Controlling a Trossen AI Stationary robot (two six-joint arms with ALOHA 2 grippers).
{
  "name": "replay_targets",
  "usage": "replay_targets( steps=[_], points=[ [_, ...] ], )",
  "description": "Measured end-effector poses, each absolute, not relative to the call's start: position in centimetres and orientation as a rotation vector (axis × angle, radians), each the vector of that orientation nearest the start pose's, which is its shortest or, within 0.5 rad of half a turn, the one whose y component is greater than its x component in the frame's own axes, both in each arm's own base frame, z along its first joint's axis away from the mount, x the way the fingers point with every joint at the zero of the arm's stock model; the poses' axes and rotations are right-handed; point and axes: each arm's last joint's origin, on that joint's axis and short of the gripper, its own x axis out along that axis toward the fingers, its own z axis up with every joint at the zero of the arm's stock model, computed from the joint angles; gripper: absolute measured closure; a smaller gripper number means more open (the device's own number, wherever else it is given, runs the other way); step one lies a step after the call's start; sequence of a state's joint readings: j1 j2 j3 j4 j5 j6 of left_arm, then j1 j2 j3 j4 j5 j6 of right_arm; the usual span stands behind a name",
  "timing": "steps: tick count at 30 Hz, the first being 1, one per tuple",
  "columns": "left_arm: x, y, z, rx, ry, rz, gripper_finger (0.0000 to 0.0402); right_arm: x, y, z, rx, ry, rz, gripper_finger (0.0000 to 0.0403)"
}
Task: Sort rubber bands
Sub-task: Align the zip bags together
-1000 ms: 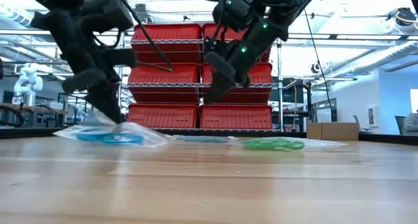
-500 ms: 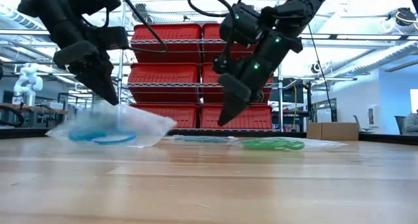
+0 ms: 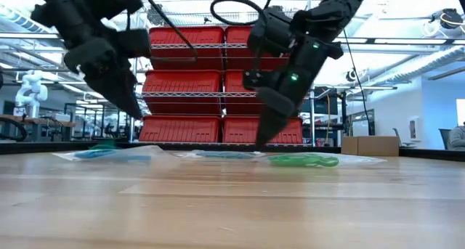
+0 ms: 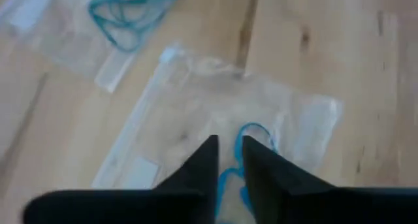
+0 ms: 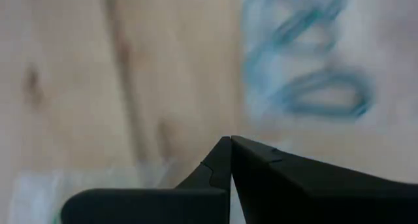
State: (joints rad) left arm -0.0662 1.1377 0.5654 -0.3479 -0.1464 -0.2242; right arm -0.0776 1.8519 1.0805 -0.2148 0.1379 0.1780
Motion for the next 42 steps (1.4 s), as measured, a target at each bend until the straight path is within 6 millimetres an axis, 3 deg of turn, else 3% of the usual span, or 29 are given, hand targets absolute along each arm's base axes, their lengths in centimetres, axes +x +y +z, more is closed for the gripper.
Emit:
replay_targets(
  steps=[6,14,21,25,29,31,34,39,42],
  points=[
    [21.8,-1.0,16.4,-0.092,0.974,0.201,0.0393,34.6,-0.8,12.9,0.146,1.049,-0.255,0.0403],
    [22.5,-0.8,13.9,-0.085,1.059,0.315,0.0398,33.1,1.8,11.7,0.096,1.115,-0.236,0.0403],
    [21.5,-0.6,14.1,-0.088,1.109,0.413,0.0399,31.3,1.8,12.9,0.033,1.237,-0.227,0.0403],
    [21.0,-0.5,14.3,-0.073,1.128,0.455,0.0400,29.3,1.6,14.2,-0.006,1.338,-0.258,0.0403],
    [20.7,-0.4,14.2,-0.075,1.148,0.472,0.0400,27.2,1.1,15.7,-0.022,1.319,-0.311,0.0403],
    [20.8,-0.5,14.2,-0.076,1.135,0.467,0.0401,26.3,0.9,16.0,0.015,1.270,-0.330,0.0403],
    [21.3,-0.6,14.5,-0.088,1.079,0.454,0.0401,26.2,0.7,17.2,0.102,1.053,-0.344,0.0403],
    [23.1,-0.7,15.3,-0.176,0.918,0.333,0.0401,28.3,0.2,18.6,0.201,0.701,-0.333,0.0403],
    [23.3,-0.3,15.4,-0.180,0.894,0.325,0.0401,30.0,-0.9,18.1,0.208,0.587,-0.357,0.0403]
  ],
)
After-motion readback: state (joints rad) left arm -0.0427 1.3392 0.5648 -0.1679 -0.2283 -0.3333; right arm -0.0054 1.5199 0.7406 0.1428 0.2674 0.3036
